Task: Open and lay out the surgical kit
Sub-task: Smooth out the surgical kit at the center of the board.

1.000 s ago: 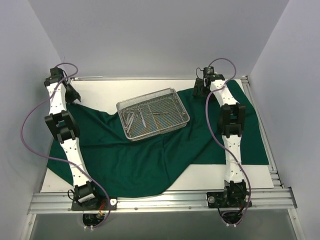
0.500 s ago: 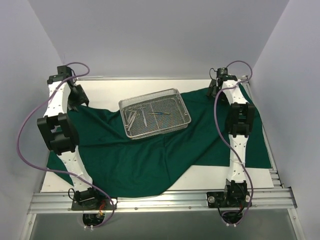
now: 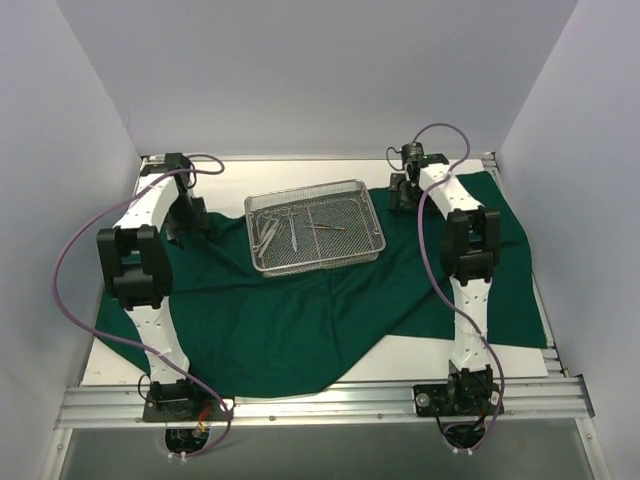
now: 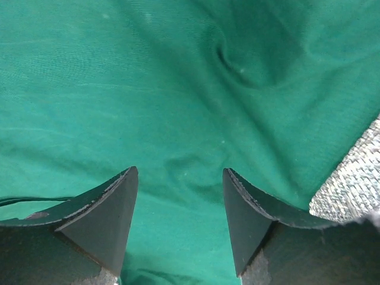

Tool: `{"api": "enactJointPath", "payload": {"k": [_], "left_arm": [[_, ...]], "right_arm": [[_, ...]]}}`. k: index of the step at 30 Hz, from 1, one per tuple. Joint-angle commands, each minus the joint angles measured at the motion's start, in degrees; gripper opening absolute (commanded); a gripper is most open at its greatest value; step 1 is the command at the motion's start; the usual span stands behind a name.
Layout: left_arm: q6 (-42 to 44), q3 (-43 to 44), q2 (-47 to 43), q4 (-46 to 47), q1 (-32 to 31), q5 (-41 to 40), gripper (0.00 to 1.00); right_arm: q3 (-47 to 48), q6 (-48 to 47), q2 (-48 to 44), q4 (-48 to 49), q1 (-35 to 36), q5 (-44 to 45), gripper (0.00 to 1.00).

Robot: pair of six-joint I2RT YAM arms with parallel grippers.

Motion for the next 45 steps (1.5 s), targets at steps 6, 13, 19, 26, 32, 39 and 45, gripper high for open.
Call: {"api": "enactJointPath", "payload": {"k": [6, 13, 19, 26, 32, 39, 45], "left_arm": [[-2.38, 6.0, 11.14, -4.97, 0.05, -1.3, 0.56], [-3.61, 16.36, 21.59, -8.32, -0.66, -2.09, 0.54], [-0.02, 35.86, 33.79, -13.32, -0.83, 1.78, 0.54], [0.69, 52.22, 42.08, -12.81, 1.27, 2.39, 0.54], [-2.03, 61.55, 46.92, -8.94, 5.93, 7.65, 0.56], [-0.02, 53.31, 42.89, -8.15, 9.36, 7.67, 0.56], [1.75, 43.13, 27.78, -4.03, 8.57, 3.03, 0.56]], "right_arm": [[-3.37, -1.63, -3.55, -3.56, -0.28, -6.46, 1.0], [3.13, -0.83, 5.84, -4.8, -0.55, -3.21, 1.0], [8.15, 2.41, 12.79, -5.67, -2.03, -0.05, 1.0], [15.71, 5.4, 18.34, -6.73, -5.02, 0.13, 1.0], [23.09, 7.6, 23.96, -6.99, -8.36, -0.93, 1.0], [29.34, 8.14, 26.43, -6.73, -12.23, -3.2, 1.0], [29.35, 4.53, 19.43, -3.05, -9.17, -7.35, 1.0]]}}
